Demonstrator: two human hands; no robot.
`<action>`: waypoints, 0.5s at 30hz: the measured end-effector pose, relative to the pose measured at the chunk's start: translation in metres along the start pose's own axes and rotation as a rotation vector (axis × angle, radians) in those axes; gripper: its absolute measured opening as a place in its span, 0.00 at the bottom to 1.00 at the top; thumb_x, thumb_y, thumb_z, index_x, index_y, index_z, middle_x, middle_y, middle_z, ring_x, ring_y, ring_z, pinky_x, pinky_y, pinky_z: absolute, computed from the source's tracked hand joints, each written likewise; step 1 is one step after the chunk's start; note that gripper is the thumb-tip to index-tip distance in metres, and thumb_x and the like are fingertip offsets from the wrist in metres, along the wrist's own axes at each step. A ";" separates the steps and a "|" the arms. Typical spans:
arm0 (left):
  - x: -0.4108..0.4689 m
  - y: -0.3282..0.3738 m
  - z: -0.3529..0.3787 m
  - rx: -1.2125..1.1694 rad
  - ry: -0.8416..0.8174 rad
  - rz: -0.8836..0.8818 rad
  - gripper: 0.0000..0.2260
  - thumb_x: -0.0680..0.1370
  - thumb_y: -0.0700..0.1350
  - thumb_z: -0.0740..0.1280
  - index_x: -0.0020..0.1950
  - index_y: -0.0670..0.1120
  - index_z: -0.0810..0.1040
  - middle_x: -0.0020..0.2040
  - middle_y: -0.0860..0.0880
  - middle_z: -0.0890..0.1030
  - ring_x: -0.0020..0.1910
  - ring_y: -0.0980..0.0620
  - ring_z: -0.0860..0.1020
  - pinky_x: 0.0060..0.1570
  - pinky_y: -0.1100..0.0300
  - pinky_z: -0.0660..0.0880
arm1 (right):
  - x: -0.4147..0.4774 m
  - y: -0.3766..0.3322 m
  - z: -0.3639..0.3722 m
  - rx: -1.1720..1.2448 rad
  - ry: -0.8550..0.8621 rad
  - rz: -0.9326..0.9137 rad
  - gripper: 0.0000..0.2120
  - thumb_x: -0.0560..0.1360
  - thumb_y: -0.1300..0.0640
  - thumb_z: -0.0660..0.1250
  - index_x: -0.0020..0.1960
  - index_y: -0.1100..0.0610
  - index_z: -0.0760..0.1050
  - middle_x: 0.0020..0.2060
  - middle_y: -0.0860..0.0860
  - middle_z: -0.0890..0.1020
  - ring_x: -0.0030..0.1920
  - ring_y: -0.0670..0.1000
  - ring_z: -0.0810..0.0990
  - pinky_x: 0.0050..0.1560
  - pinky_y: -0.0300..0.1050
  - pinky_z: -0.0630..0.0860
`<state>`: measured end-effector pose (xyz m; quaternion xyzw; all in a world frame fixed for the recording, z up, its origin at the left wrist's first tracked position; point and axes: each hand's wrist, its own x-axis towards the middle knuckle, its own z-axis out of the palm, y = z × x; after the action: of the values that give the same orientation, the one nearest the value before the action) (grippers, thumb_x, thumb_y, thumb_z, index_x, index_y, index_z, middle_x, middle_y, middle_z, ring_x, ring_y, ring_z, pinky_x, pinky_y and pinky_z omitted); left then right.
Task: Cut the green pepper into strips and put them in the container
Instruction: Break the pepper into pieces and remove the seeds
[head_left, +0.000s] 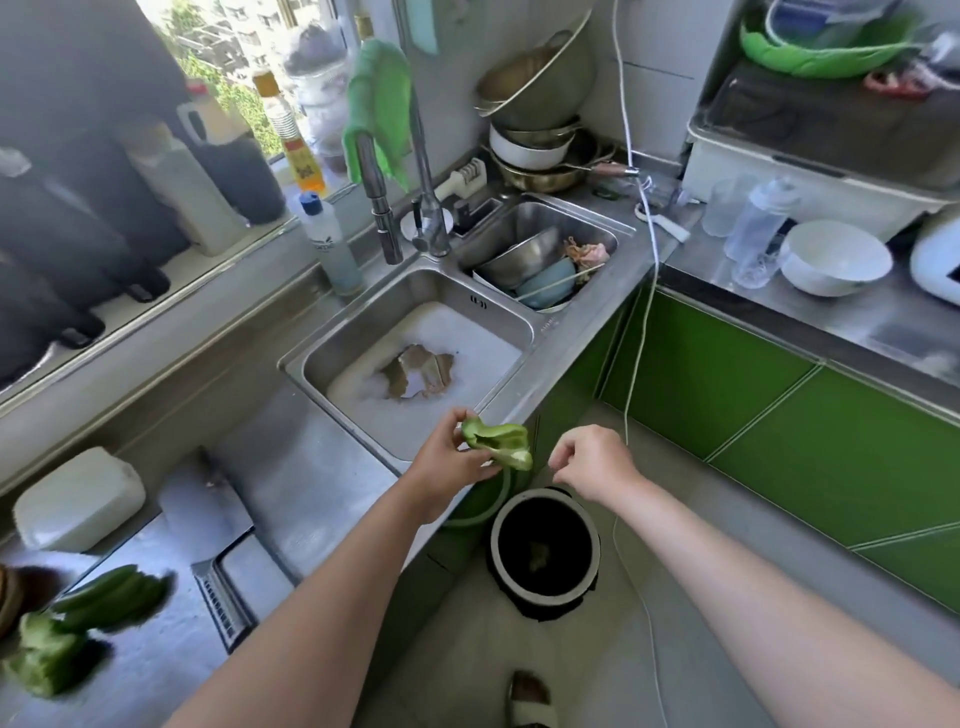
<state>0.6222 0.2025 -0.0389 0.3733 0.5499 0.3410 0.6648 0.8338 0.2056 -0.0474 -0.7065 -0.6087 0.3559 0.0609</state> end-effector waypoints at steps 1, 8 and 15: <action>0.001 -0.001 0.000 -0.002 0.000 -0.001 0.15 0.77 0.27 0.65 0.53 0.45 0.68 0.56 0.40 0.74 0.55 0.41 0.80 0.57 0.46 0.80 | 0.000 0.001 0.002 -0.028 -0.019 -0.013 0.11 0.69 0.62 0.75 0.42 0.46 0.83 0.38 0.40 0.81 0.46 0.48 0.81 0.44 0.38 0.72; 0.008 -0.006 -0.003 0.167 0.051 0.035 0.15 0.76 0.28 0.67 0.50 0.46 0.71 0.47 0.44 0.77 0.43 0.49 0.80 0.52 0.53 0.79 | 0.007 0.011 0.007 -0.030 -0.073 -0.022 0.16 0.77 0.60 0.63 0.60 0.51 0.84 0.60 0.49 0.83 0.62 0.52 0.80 0.65 0.44 0.75; 0.011 0.000 0.009 0.206 0.121 0.011 0.14 0.75 0.31 0.71 0.53 0.46 0.73 0.53 0.40 0.77 0.48 0.40 0.82 0.52 0.46 0.81 | 0.000 -0.008 -0.007 0.221 0.001 -0.118 0.19 0.72 0.65 0.64 0.58 0.49 0.81 0.51 0.47 0.77 0.52 0.47 0.76 0.52 0.37 0.67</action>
<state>0.6331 0.2111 -0.0428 0.4215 0.6190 0.3081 0.5867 0.8309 0.2100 -0.0383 -0.6584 -0.6063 0.4164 0.1596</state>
